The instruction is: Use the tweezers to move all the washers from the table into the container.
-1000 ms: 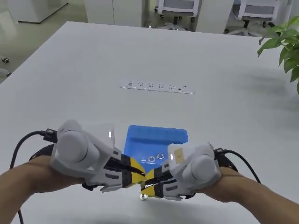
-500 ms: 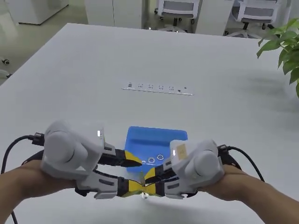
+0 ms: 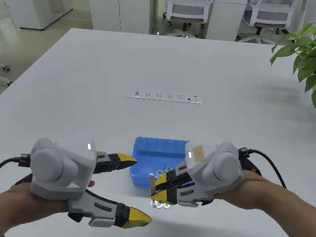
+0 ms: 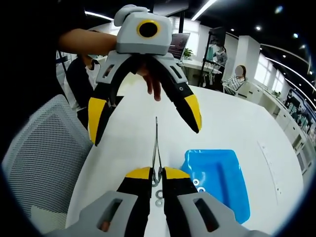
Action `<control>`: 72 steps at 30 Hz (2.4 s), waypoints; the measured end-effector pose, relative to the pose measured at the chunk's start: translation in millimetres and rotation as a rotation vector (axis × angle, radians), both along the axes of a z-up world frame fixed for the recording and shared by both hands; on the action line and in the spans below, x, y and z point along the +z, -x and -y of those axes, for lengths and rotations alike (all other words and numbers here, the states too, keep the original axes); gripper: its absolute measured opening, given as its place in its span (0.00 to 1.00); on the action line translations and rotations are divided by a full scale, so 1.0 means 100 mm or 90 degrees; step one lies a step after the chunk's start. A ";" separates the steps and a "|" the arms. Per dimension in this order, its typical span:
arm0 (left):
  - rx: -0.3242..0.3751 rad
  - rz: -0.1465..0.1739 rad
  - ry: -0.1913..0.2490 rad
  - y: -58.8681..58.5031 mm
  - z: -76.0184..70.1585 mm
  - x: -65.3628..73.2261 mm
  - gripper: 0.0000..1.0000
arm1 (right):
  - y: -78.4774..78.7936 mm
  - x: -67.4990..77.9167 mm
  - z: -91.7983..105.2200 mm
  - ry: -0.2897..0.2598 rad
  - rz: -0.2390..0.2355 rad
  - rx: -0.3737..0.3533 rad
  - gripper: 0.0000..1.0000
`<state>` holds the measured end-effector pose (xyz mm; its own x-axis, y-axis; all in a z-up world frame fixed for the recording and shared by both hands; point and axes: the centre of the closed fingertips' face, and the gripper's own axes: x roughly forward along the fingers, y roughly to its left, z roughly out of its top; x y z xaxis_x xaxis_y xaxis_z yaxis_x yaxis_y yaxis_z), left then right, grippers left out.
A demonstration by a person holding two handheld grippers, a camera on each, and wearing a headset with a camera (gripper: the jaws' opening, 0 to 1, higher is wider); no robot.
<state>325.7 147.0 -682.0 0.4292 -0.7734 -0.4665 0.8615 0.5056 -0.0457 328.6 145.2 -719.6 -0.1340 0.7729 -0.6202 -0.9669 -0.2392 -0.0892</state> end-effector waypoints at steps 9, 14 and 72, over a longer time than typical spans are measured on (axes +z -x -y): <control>0.031 -0.006 0.015 -0.03 -0.07 -0.01 0.96 | -0.14 0.17 0.05 -0.010 0.003 -0.018 0.08; 0.046 -0.006 0.021 -0.05 -0.08 0.01 0.99 | -0.28 0.24 0.09 -0.014 0.010 -0.032 0.08; -0.029 0.066 -0.040 -0.96 0.20 -0.02 0.24 | -0.90 -0.34 0.15 0.012 -0.003 -0.050 0.09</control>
